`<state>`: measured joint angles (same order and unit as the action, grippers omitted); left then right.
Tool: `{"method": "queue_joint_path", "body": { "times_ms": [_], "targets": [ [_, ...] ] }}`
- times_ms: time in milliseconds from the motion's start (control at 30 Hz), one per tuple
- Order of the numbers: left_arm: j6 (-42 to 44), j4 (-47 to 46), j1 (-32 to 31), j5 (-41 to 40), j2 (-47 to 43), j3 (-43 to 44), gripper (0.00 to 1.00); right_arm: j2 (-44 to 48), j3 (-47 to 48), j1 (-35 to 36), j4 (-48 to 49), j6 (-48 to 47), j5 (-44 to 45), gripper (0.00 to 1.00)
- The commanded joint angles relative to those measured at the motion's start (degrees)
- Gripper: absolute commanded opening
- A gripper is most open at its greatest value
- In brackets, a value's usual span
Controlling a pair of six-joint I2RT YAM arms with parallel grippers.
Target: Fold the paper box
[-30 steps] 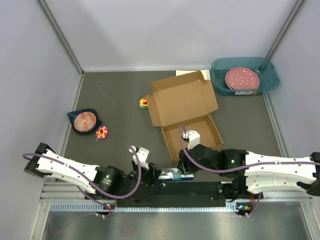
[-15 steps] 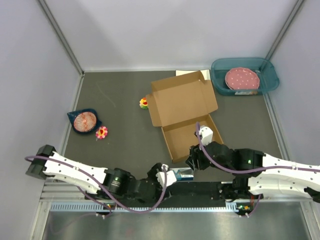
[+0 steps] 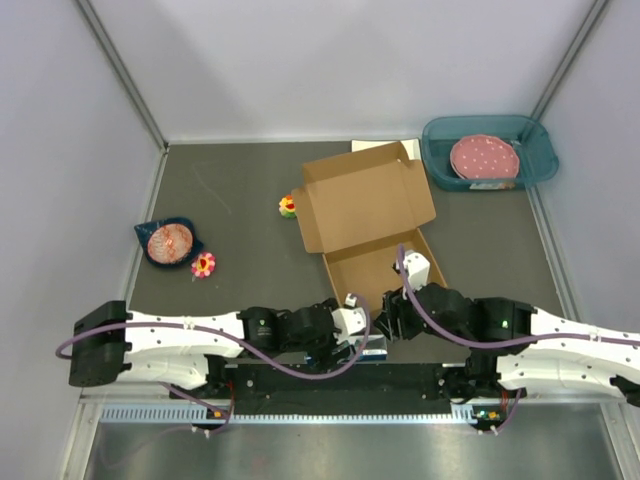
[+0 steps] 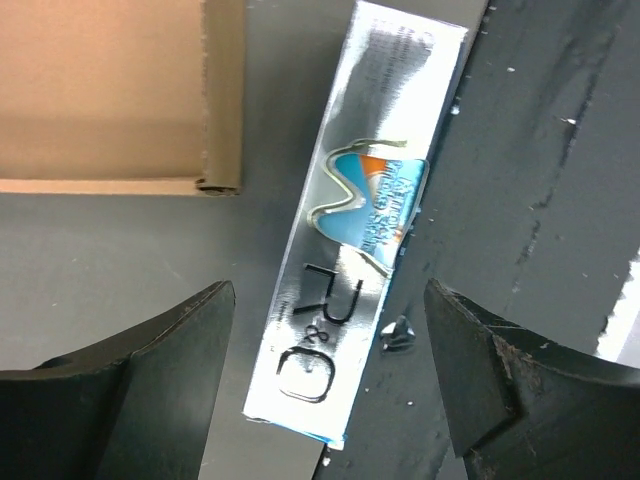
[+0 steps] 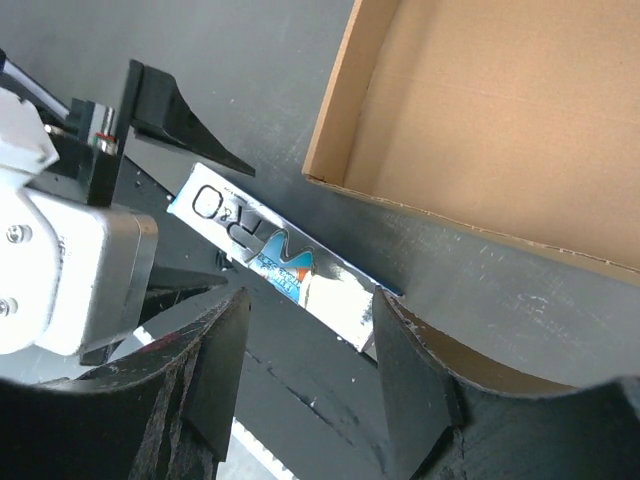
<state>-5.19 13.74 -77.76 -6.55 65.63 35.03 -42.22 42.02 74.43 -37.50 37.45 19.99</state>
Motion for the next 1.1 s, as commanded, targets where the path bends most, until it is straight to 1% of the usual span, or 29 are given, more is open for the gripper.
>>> {"method": "queue_joint_path", "body": {
  "times_ms": [0, 133, 233, 267, 367, 533, 633, 667, 800, 867, 1067],
  "targets": [
    [1.5, -1.8, 0.3, 7.8, 0.1, 1.9, 0.82, 1.7, 0.9, -0.7, 0.7, -0.7, 1.8, 0.53],
    [0.8, -5.1, 0.3, 10.1, 2.1, 0.4, 0.82, 1.3, 0.4, -0.7, 0.8, -0.9, 2.0, 0.54],
    [1.0, -7.4, 0.4, 12.0, 6.0, 0.3, 0.82, 0.9, -0.1, -0.8, 1.3, -0.8, 1.7, 0.54],
    [1.0, -6.7, 0.3, 12.4, 8.7, 1.0, 0.81, 0.7, -0.2, -0.8, 1.6, -0.7, 1.6, 0.54],
    [1.1, -4.9, 0.3, 12.1, 12.5, 2.9, 0.80, 0.5, -0.4, -0.9, 2.0, -0.4, 1.1, 0.54],
    [1.1, -6.7, 0.4, 11.0, 14.2, 2.5, 0.79, 0.6, -0.9, -0.9, 2.4, -0.4, 0.8, 0.54],
    [1.1, -6.4, 0.5, 7.6, 14.5, 3.0, 0.79, 0.8, -0.7, -0.9, 2.4, -0.4, 0.8, 0.54],
    [1.1, -5.3, 0.5, 5.1, 13.9, 3.3, 0.79, 0.8, -0.7, -0.8, 2.4, -0.4, 0.8, 0.54],
    [1.4, -5.6, 0.5, 2.3, 10.6, 2.6, 0.80, 1.1, -0.9, -0.8, 2.4, -0.1, 0.8, 0.54],
    [1.2, -5.5, 0.5, 2.0, 11.0, 2.3, 0.81, 1.0, -0.9, -0.8, 2.4, -0.1, 0.9, 0.54],
    [0.4, -6.1, 0.2, 5.9, 15.1, 2.8, 0.79, 1.3, -0.9, -0.9, 2.4, 0.0, 0.9, 0.54]
  ]
}}
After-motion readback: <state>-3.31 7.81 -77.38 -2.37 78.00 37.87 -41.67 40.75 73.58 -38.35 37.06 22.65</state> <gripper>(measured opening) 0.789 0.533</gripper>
